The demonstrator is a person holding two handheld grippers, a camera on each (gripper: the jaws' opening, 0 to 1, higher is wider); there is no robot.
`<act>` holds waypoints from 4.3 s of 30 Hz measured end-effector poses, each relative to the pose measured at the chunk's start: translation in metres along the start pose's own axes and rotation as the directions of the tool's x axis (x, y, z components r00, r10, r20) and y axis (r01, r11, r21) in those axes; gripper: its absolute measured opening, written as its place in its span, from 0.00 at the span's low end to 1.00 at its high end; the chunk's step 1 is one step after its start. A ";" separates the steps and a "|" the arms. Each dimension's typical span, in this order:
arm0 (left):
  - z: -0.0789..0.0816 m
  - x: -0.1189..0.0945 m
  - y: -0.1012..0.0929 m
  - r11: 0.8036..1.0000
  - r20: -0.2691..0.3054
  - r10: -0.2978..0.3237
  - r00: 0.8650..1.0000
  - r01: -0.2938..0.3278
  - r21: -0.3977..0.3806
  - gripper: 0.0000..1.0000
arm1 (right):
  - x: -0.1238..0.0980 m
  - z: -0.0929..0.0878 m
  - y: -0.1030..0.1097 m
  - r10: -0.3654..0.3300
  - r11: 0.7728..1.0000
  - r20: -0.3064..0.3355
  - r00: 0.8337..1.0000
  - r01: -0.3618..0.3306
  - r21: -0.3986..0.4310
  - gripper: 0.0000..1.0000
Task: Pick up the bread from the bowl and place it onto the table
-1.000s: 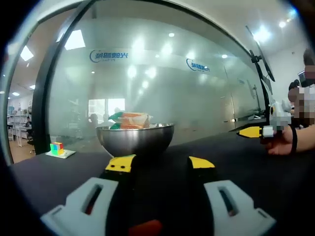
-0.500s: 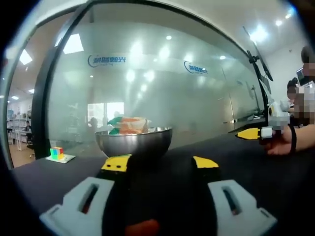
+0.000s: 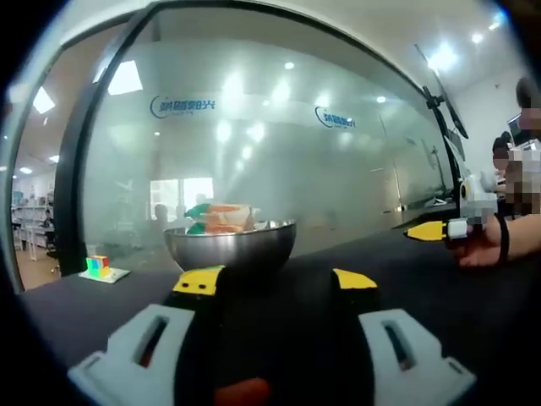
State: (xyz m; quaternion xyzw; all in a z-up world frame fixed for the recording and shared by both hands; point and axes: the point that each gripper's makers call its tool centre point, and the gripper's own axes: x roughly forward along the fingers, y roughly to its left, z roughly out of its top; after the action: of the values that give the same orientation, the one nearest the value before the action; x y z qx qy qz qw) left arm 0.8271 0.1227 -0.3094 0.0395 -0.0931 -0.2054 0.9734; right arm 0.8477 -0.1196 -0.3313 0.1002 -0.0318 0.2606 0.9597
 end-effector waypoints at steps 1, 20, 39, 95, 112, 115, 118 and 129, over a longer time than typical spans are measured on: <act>0.000 0.000 0.001 1.000 -0.001 0.004 1.000 -0.004 0.017 0.42 | 0.000 0.000 0.000 0.001 1.000 0.001 1.000 -0.001 0.001 0.32; 0.064 0.068 0.022 0.994 0.094 -0.003 0.996 -0.007 0.107 0.64 | 0.003 0.001 -0.009 -0.002 0.999 0.012 1.000 0.001 0.053 0.32; 0.042 0.216 0.087 0.999 -0.130 0.019 0.991 -0.012 0.050 0.76 | 0.004 0.005 -0.012 -0.024 0.993 0.041 0.999 0.019 0.117 0.31; 0.020 0.236 0.102 0.960 -0.188 0.155 0.970 -0.103 0.260 0.51 | 0.006 0.011 -0.002 0.011 0.987 0.078 0.997 -0.024 0.160 0.30; 0.029 0.235 0.100 0.984 -0.180 0.099 0.979 -0.070 0.163 0.69 | 0.007 0.011 -0.005 0.005 0.983 0.079 0.997 -0.019 0.181 0.30; 0.030 0.235 0.105 0.983 -0.200 0.100 0.975 -0.066 0.169 0.69 | 0.007 0.011 -0.005 0.005 0.982 0.079 0.997 -0.020 0.186 0.30; 0.024 0.239 0.110 0.985 -0.281 0.077 0.957 -0.030 0.169 0.71 | 0.007 0.010 -0.005 0.005 0.982 0.078 0.997 -0.020 0.186 0.30; 0.000 0.246 0.104 0.983 -0.470 0.057 0.881 0.033 0.182 0.65 | 0.007 0.012 -0.008 0.000 0.978 0.084 0.996 -0.018 0.209 0.30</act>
State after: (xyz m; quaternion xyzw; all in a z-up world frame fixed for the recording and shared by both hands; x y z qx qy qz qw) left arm 1.0895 0.1177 -0.2570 0.1781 0.1285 -0.1740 0.9599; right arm 0.8573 -0.1251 -0.3204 0.2114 -0.0449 0.2623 0.9405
